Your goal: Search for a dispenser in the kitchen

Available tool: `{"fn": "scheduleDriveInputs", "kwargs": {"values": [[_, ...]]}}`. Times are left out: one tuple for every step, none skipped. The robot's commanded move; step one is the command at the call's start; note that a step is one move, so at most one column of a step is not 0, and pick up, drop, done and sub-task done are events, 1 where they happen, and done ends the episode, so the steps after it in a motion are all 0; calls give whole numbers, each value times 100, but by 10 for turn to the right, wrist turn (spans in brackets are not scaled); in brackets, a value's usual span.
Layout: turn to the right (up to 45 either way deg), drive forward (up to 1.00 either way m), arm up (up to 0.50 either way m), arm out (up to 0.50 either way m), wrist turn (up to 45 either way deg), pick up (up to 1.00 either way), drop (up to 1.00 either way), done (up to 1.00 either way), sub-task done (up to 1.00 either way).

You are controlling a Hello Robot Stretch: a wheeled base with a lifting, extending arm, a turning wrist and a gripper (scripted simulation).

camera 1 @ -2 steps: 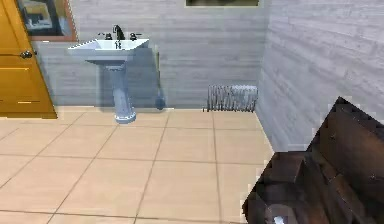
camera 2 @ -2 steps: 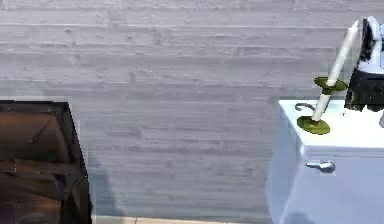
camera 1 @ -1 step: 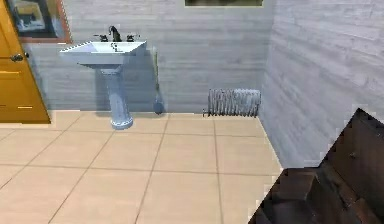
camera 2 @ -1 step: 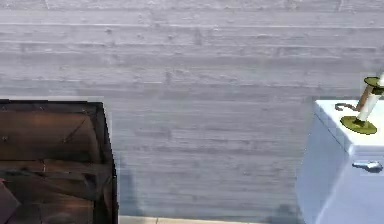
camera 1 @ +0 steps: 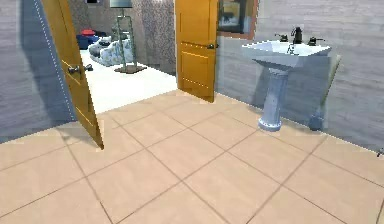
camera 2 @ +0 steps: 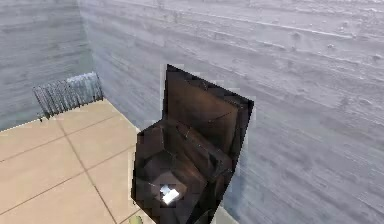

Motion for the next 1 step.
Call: {"fn": "scheduleDriveInputs", "kwargs": {"values": [[-90,0,0,0,0,0,0,0,0]]}}
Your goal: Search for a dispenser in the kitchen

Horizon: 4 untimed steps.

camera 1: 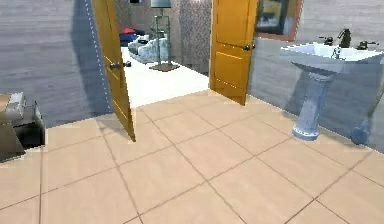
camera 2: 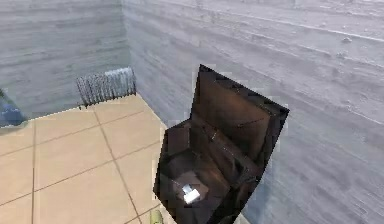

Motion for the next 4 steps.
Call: {"fn": "scheduleDriveInputs", "kwargs": {"values": [[0,100,0,0,0,0,0,0,0],[0,100,0,0,0,0,0,0,0],[0,15,0,0,0,0,0,0,0],[-240,0,0,0,0,0,0,0,0]]}}
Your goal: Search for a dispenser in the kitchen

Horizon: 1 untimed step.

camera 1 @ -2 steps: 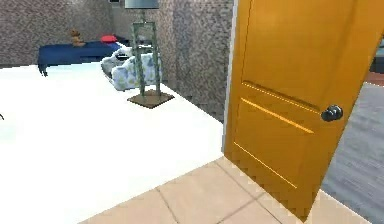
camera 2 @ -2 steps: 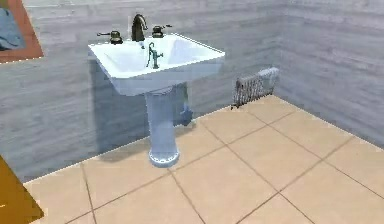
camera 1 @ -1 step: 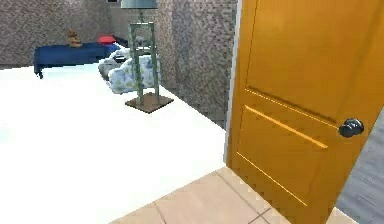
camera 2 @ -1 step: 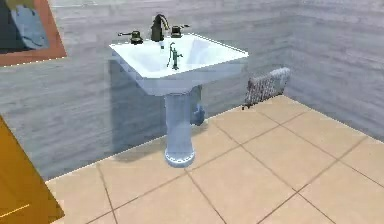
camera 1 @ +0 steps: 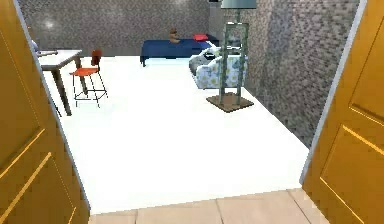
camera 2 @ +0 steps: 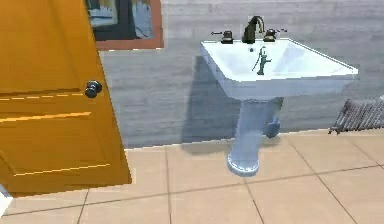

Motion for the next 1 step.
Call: {"fn": "scheduleDriveInputs", "kwargs": {"values": [[0,100,0,0,0,0,0,0,0]]}}
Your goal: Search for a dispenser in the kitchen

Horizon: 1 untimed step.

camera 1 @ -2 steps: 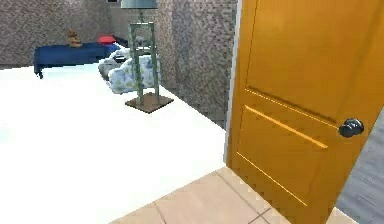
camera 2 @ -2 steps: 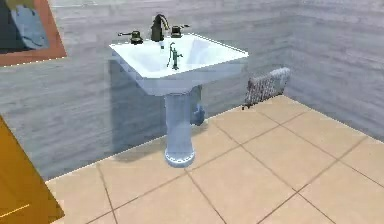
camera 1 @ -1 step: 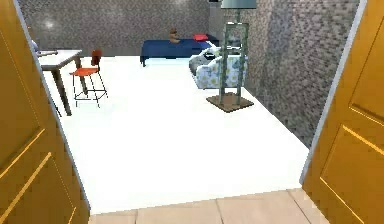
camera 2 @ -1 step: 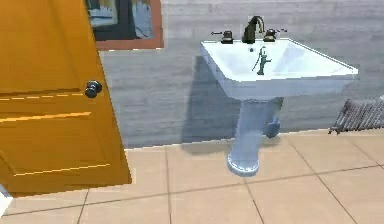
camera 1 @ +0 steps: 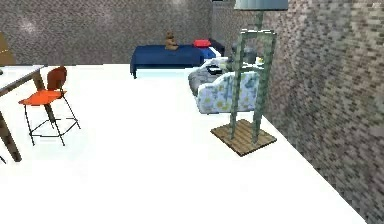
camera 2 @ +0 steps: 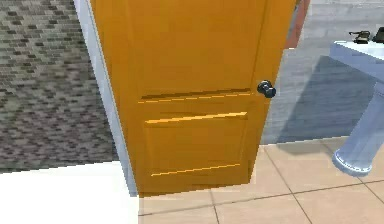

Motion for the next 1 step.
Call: {"fn": "scheduleDriveInputs", "kwargs": {"values": [[-30,0,0,0,0,0,0,0,0]]}}
